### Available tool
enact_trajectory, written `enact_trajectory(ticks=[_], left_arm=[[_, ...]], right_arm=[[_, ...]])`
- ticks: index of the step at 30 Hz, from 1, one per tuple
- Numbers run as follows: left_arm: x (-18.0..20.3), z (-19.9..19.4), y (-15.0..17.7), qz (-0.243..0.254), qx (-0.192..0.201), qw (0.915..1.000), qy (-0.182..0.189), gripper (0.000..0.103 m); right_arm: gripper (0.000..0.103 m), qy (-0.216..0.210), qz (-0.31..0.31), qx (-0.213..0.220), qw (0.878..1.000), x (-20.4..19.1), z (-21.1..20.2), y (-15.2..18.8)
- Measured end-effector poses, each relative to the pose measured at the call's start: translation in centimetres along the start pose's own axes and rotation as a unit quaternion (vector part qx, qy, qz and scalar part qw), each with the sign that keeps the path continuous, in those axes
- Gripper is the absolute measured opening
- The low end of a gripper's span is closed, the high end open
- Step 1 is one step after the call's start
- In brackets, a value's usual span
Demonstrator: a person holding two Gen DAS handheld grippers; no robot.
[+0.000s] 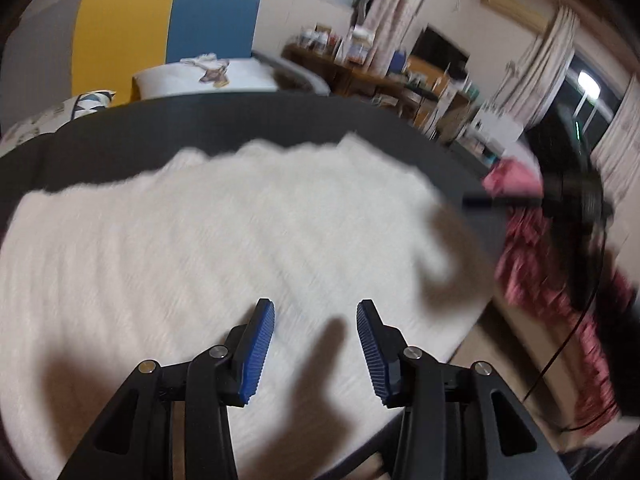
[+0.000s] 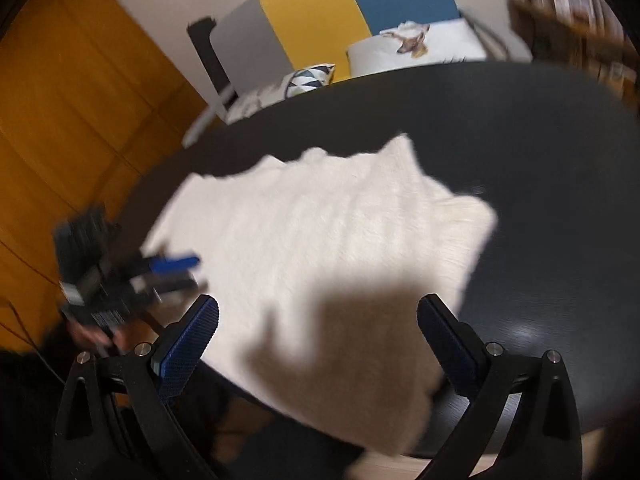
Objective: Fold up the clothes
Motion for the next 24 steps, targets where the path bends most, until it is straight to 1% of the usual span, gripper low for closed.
enact_trajectory(ticks=[2, 5, 6, 7, 8, 10, 11, 13, 15, 16, 19, 20, 21, 24], left_arm=[[0.2, -0.3, 0.8, 0.009, 0.013, 0.9999, 0.002, 0.044], [0.0, 0.0, 0.2, -0.005, 0.014, 0.9998, 0.016, 0.047], [0.0, 0.1, 0.2, -0.004, 0.012, 0.9997, 0.019, 0.047], [0.0, 0.2, 0.2, 0.000, 0.010, 0.9997, 0.020, 0.047], [0.0, 0.1, 0.2, 0.004, 0.009, 0.9997, 0.022, 0.047], [-0.4, -0.1, -0.5, -0.009, 0.008, 0.9992, 0.037, 0.047], [-0.8, -0.3, -1.5, -0.020, 0.017, 0.9984, 0.050, 0.047], [-1.7, -0.4, -3.8, -0.023, 0.041, 0.9970, 0.061, 0.047], [-2.5, -0.2, -5.7, -0.008, 0.050, 0.9975, 0.050, 0.047], [-2.7, 0.5, -6.5, 0.007, 0.045, 0.9978, 0.049, 0.047], [-3.4, 2.9, -8.9, 0.054, 0.028, 0.9969, 0.050, 0.047], [-3.4, 4.1, -9.7, 0.079, 0.018, 0.9951, 0.056, 0.047], [-3.4, 4.8, -10.2, 0.094, 0.013, 0.9937, 0.060, 0.047], [-3.8, 7.7, -11.3, 0.115, -0.016, 0.9904, 0.074, 0.047]], right_arm=[[0.101, 0.015, 0.013, -0.001, 1.000, 0.6, 1.2, -0.1], [0.101, 0.035, 0.030, -0.006, 0.999, 1.0, 3.2, 0.3], [0.101, 0.048, 0.033, -0.019, 0.998, 1.2, 3.9, 0.8], [0.101, 0.082, 0.029, -0.043, 0.995, 1.8, 4.6, 1.5], [0.101, 0.105, 0.020, -0.066, 0.992, 2.1, 5.1, 2.2], [0.101, 0.120, -0.023, -0.078, 0.989, 1.5, 5.0, 2.6], [0.101, 0.130, -0.039, -0.087, 0.987, 1.2, 5.0, 2.7], [0.101, 0.150, -0.069, -0.106, 0.980, 0.5, 5.0, 2.9], [0.101, 0.152, -0.080, -0.101, 0.980, -0.1, 4.2, 1.9], [0.101, 0.151, -0.083, -0.097, 0.980, -0.5, 3.8, 1.4], [0.101, 0.144, -0.085, -0.046, 0.985, -1.0, 2.5, -0.9], [0.101, 0.146, -0.084, -0.046, 0.985, -0.9, 2.8, -1.2], [0.102, 0.149, -0.082, -0.051, 0.984, -0.6, 3.2, -1.4], [0.101, 0.165, -0.079, -0.072, 0.980, 0.3, 5.1, -1.0]])
Point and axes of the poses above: each gripper's, at about its wrist camera, not at the fingertips, and z roughly the way its jaws point, x to its right, y to its underside, the point moved 4 cm from there along z, roughly the way its jaws point, and after that the axes turned 10 degrees about x, right-handed, at the moved point
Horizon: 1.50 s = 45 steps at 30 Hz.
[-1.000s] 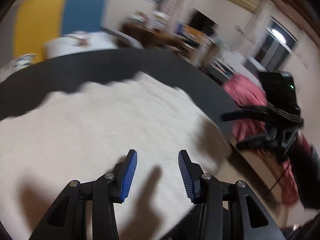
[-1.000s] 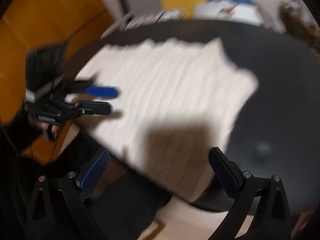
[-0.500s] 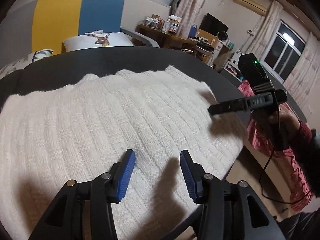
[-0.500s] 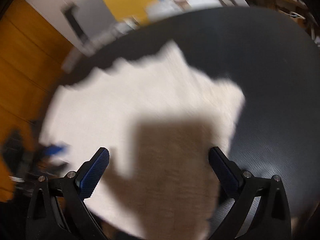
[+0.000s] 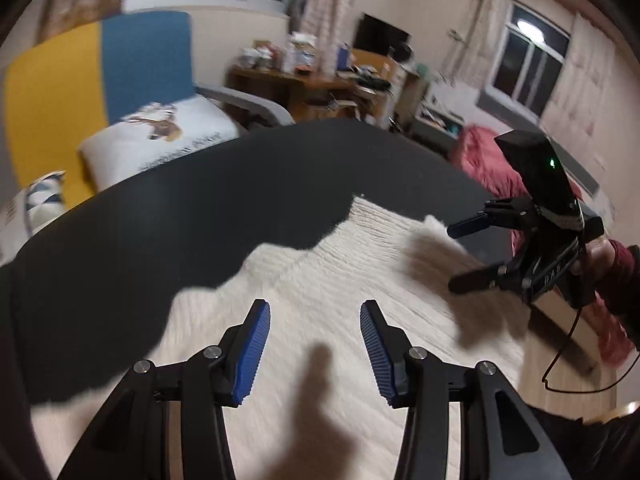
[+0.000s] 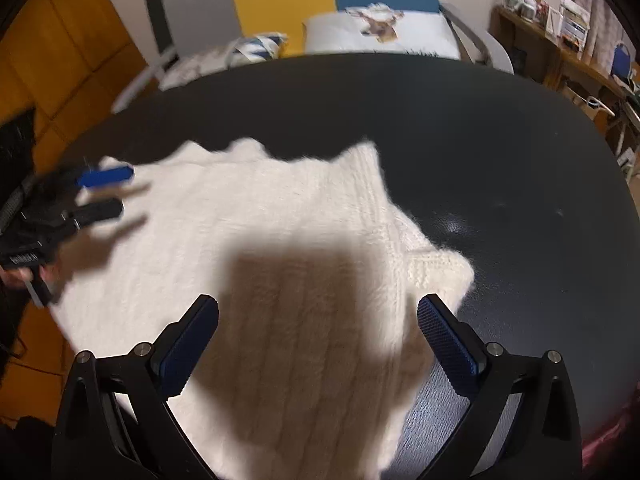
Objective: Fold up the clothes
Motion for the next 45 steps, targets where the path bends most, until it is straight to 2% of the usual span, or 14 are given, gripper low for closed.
enact_trajectory(ticks=[7, 9, 11, 13, 15, 18, 22, 24, 26, 31, 36, 38, 42, 45], left_arm=[[-2.3, 6.0, 0.3, -0.028, -0.094, 0.9941, 0.047, 0.048], [-1.8, 6.4, 0.6, -0.008, -0.105, 0.9933, 0.047, 0.047], [-1.2, 6.3, 0.4, 0.014, -0.104, 0.9935, 0.043, 0.039], [-0.7, 6.0, 0.3, 0.023, -0.093, 0.9945, 0.041, 0.008], [-0.4, 5.2, -0.1, 0.013, -0.072, 0.9963, 0.046, 0.005], [0.7, 2.8, -1.3, 0.003, -0.011, 0.9977, 0.066, 0.005], [2.1, 1.5, -2.1, 0.026, 0.032, 0.9968, 0.068, 0.010], [1.1, 4.1, -1.7, 0.045, -0.003, 0.9990, -0.004, 0.013], [-1.2, 7.6, -0.1, 0.029, -0.076, 0.9939, -0.075, 0.026], [-3.0, 4.4, -2.2, -0.041, -0.011, 0.9956, -0.083, 0.027], [-0.8, -1.1, -2.3, -0.071, 0.049, 0.9961, -0.022, 0.028], [1.2, -1.9, -1.1, -0.052, 0.054, 0.9972, 0.005, 0.030], [3.2, 1.2, 3.2, -0.039, -0.011, 0.9990, -0.018, 0.031], [3.3, 1.2, 3.4, -0.045, 0.005, 0.9986, -0.028, 0.032]], right_arm=[[0.102, -0.005, -0.004, -0.002, 1.000, 0.9, 1.0, 1.6], [0.102, -0.008, 0.000, 0.009, 1.000, 1.2, 0.7, 2.0], [0.102, -0.007, 0.003, 0.019, 1.000, 1.4, 0.3, 2.4], [0.102, -0.002, 0.006, 0.024, 1.000, 1.5, 0.5, 2.9], [0.102, 0.001, 0.009, 0.030, 1.000, 1.6, 0.5, 3.2], [0.083, 0.016, 0.012, 0.051, 0.998, 0.7, 0.9, 1.9], [0.035, 0.024, -0.006, 0.086, 0.996, -0.1, -1.1, 2.6], [0.033, 0.028, -0.004, 0.093, 0.995, -0.1, -1.6, 3.2], [0.033, 0.029, 0.013, 0.096, 0.995, 0.0, -0.6, 3.8], [0.025, 0.031, 0.050, 0.114, 0.992, 0.5, -0.7, 3.8], [0.010, 0.025, 0.071, 0.129, 0.989, 1.0, -2.1, 3.6], [0.008, 0.026, 0.075, 0.144, 0.986, 1.2, -3.5, 3.6], [0.008, 0.051, 0.073, 0.117, 0.989, 2.1, -3.3, 4.9], [0.008, 0.055, 0.077, 0.102, 0.990, 2.5, -2.4, 5.6]])
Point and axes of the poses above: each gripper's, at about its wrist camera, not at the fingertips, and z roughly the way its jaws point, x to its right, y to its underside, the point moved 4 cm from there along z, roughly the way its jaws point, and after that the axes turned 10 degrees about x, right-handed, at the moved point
